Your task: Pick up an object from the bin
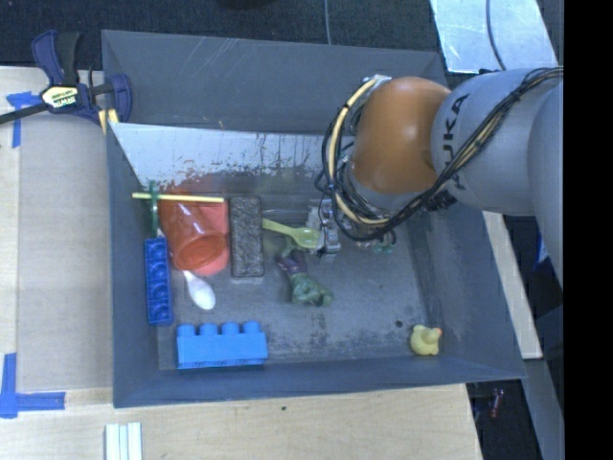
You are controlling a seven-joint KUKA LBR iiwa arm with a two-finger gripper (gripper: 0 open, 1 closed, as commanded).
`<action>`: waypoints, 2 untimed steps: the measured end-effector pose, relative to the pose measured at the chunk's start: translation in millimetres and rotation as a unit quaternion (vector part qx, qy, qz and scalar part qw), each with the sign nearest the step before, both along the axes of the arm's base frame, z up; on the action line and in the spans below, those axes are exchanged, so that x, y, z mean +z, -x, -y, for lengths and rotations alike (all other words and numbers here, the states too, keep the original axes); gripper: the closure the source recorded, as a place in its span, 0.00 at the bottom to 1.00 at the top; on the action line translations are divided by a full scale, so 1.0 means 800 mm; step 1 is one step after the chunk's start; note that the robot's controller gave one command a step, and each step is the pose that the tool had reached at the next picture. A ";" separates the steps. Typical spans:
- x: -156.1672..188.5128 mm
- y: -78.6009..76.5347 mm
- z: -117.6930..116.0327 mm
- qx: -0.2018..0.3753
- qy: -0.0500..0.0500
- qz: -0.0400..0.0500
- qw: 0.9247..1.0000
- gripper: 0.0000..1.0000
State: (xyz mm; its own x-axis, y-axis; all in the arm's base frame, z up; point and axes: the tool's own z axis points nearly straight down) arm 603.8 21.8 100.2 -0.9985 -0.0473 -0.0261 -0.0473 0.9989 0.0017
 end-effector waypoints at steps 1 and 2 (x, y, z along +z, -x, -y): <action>0.009 -0.006 -0.007 0.055 0.002 -0.002 0.998 1.00; -0.029 -0.010 0.000 0.100 0.004 0.010 0.995 1.00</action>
Offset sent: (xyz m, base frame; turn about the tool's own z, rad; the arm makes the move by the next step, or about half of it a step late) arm 0.0018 0.0013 -0.0302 -0.2055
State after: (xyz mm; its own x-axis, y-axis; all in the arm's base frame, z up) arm 612.1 21.9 76.7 -0.9683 -0.2458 -0.0442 -0.2456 0.9693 -0.0098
